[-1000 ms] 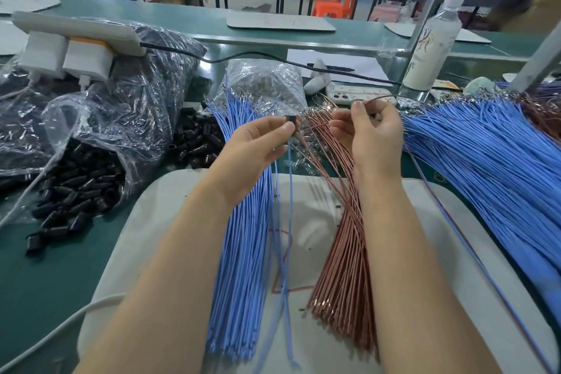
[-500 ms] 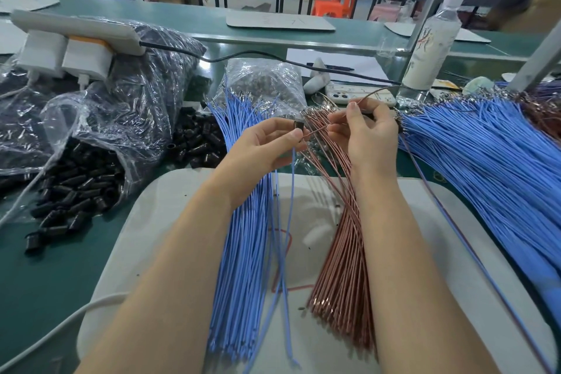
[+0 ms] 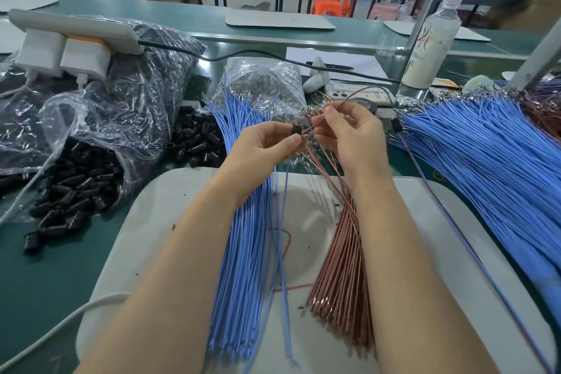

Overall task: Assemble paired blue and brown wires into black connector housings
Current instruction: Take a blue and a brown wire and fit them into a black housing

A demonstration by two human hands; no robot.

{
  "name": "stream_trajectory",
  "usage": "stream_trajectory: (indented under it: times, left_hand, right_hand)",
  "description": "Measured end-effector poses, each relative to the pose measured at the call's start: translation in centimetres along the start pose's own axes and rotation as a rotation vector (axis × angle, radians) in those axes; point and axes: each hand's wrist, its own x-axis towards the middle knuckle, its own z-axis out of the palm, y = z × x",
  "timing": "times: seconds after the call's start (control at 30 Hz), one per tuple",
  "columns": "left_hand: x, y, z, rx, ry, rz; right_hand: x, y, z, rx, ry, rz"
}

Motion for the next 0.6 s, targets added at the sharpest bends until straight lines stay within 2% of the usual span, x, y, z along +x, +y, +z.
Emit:
stream_trajectory:
  times: [0.13,0.23,0.33,0.43,0.6]
  left_hand:
    - [0.06,0.00,0.00,0.026,0.068,0.002]
    - [0.05,-0.09,0.01,0.119,0.093,0.021]
    - [0.17,-0.38,0.13,0.327,0.131,0.090]
    - [0.05,-0.37,0.27,0.480,0.167,0.150]
    - [-0.08,-0.16,0.35,0.586,0.185,0.200]
  right_hand:
    - [-0.06,0.26,0.39,-0.089,-0.033,0.006]
    - [0.03,0.08,0.26,-0.112,0.064,-0.045]
    - [0.08,-0.06,0.02,-0.209,0.152,-0.142]
    - [-0.21,-0.14,0.23,-0.304,0.146,-0.230]
    - [-0.37,-0.10,0.57,-0.391,0.119,-0.291]
